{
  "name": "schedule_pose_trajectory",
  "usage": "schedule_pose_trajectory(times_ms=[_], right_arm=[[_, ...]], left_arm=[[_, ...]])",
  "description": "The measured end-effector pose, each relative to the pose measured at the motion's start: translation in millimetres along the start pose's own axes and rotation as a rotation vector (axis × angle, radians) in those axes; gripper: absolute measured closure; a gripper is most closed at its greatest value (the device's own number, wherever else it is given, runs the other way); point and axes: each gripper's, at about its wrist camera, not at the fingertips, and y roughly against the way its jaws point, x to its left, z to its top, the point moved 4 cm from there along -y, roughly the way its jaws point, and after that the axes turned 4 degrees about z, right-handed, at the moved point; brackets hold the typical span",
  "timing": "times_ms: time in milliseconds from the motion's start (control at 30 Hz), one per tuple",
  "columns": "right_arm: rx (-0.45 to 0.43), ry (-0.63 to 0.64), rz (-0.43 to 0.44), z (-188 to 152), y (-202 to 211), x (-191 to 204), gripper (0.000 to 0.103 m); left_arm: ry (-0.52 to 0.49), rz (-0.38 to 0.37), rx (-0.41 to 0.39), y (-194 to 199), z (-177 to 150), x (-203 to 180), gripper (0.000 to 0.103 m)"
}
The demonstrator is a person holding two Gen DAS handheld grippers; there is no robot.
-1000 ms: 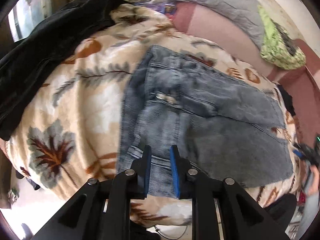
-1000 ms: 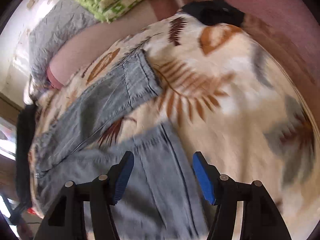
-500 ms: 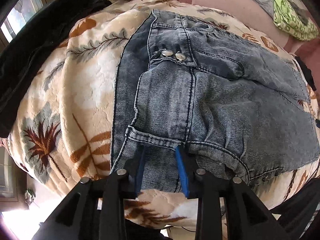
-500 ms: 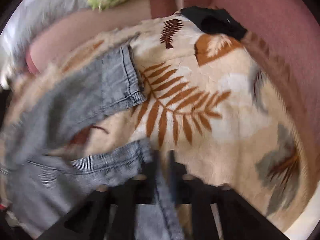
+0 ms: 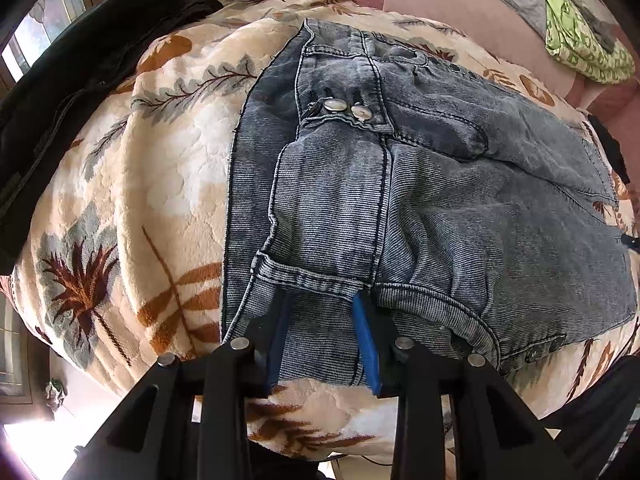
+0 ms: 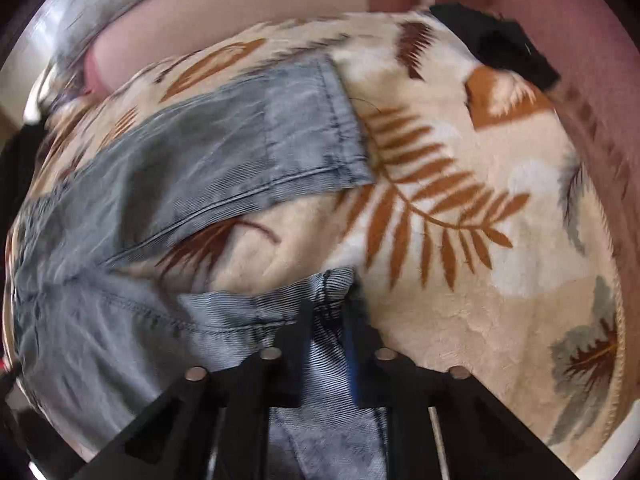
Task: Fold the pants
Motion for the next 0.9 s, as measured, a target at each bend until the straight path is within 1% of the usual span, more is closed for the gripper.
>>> schedule_pose_trajectory(times_ms=[33,100,200,233,267,300,333,400,433,500,533,567,600,633,667,700,733,767,800,867,900], right_arm=[[-0.024,0.015,-0.045,2,3,-2,0.090],[0.000,-0.025,-0.043,2,-4,-9,0.090],[-0.006,-0.013,-0.101,-4,-20,-3,0.088],[-0.013,-0.020,-0.104,-6,-20,-3,0.086],[-0.020,-0.047,-0.078,-8,-16,-5,0.085],[-0.023,-0.081,-0.041,-10,-11,-8,0.077],[-0.031,-0.117,-0.008,-12,-3,-14,0.064],[-0.062,-0.165,0.035,-22,22,-26,0.055],[-0.065,-0.170,0.054,-28,32,-29,0.055],[-0.057,-0.179,0.129,-46,57,-35,0.055],[-0.039,-0.181,0.178,-55,63,-34,0.055],[-0.009,-0.180,0.236,-68,67,-32,0.055],[0.024,-0.182,0.282,-78,64,-29,0.055],[0.060,-0.187,0.309,-90,59,-29,0.055],[0.122,-0.190,0.294,-104,45,-32,0.055],[0.160,-0.201,0.269,-114,33,-38,0.063],[0.148,-0.231,0.254,-117,28,-47,0.086],[0.151,-0.267,0.250,-117,30,-52,0.090],[0.147,-0.277,0.257,-113,37,-51,0.087],[0.095,-0.219,0.256,-97,55,-41,0.084],[0.069,-0.202,0.255,-87,62,-38,0.078]], left_arm=[[-0.003,0.003,0.001,0,0,-1,0.069],[-0.014,0.012,-0.001,0,1,-3,0.069],[-0.014,0.013,-0.006,0,0,-4,0.068],[-0.014,0.012,-0.008,1,0,-4,0.068],[-0.013,0.009,-0.009,1,0,-4,0.067],[-0.014,0.004,-0.008,2,0,-4,0.065],[-0.018,-0.002,-0.009,3,0,-5,0.063],[-0.027,0.004,-0.028,9,1,-6,0.063],[-0.029,0.008,-0.047,14,3,-6,0.063],[-0.023,0.004,-0.102,30,5,-7,0.062],[-0.017,-0.009,-0.122,37,6,-8,0.061],[-0.011,-0.025,-0.140,43,7,-10,0.058],[-0.007,-0.041,-0.157,49,8,-13,0.056],[-0.009,-0.051,-0.166,50,8,-16,0.052],[-0.020,-0.055,-0.165,49,9,-19,0.049],[-0.045,-0.036,-0.140,40,8,-24,0.047],[-0.061,-0.002,-0.091,25,6,-26,0.047],[-0.070,0.022,-0.037,11,4,-27,0.047],[-0.072,0.031,0.007,-2,1,-27,0.047],[-0.073,0.019,-0.036,9,6,-27,0.047],[-0.075,-0.004,-0.078,21,14,-27,0.047]])
